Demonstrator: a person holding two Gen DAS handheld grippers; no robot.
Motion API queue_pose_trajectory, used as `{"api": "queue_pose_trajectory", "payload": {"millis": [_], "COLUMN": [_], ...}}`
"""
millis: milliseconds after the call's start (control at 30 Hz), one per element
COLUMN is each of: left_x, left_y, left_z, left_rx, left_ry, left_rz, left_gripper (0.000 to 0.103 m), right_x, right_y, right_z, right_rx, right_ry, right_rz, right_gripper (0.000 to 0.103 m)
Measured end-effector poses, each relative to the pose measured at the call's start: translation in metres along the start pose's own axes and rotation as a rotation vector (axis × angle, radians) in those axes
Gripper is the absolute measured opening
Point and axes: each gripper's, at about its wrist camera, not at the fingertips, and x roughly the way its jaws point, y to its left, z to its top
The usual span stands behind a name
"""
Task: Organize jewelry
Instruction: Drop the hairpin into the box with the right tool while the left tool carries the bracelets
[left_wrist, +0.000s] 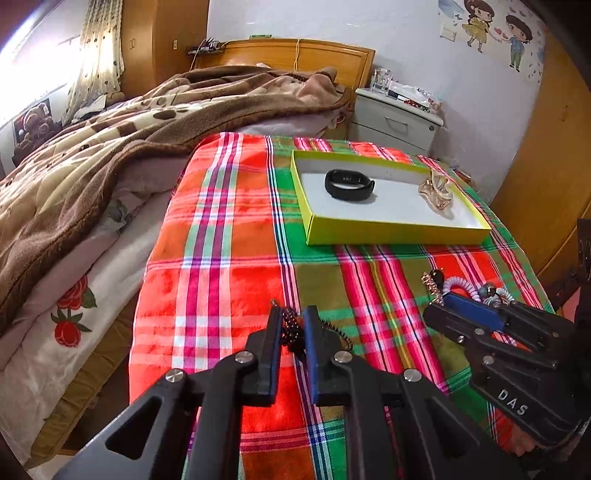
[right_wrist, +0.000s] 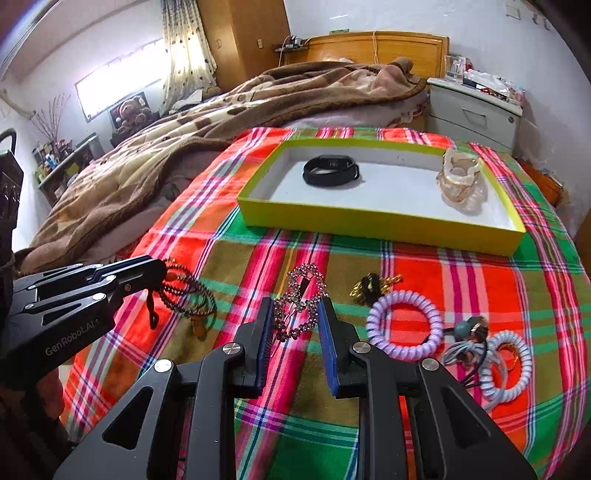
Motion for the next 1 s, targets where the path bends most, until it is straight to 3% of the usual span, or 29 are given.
{"api": "queue_pose_trajectory", "payload": {"millis": [167, 600, 1000], "left_x": [0.001, -0.019, 0.0], "left_y": [0.002, -0.005, -0.021], "left_z": [0.0, 0.032, 0.08], "left_rx": [-0.016, -0.023, -0.02], "left_ry": [0.021, -0.049, -0.07], "left_rz": [-0.015, -0.063, -0.135], "left_gripper": [0.012, 0.012, 0.012], "right_x": [-0.006, -0.022, -0.013], "right_y": [-0.005, -0.021, -0.063], "right_z": [0.002, 0.025, 0.075], "right_rx": [0.01, 0.016, 0.054], "right_ry": [-0.016, -0.08, -0.106], "right_rz": [0.007, -0.002, -0.042], "right_gripper": [0.025, 0.025, 0.025]}}
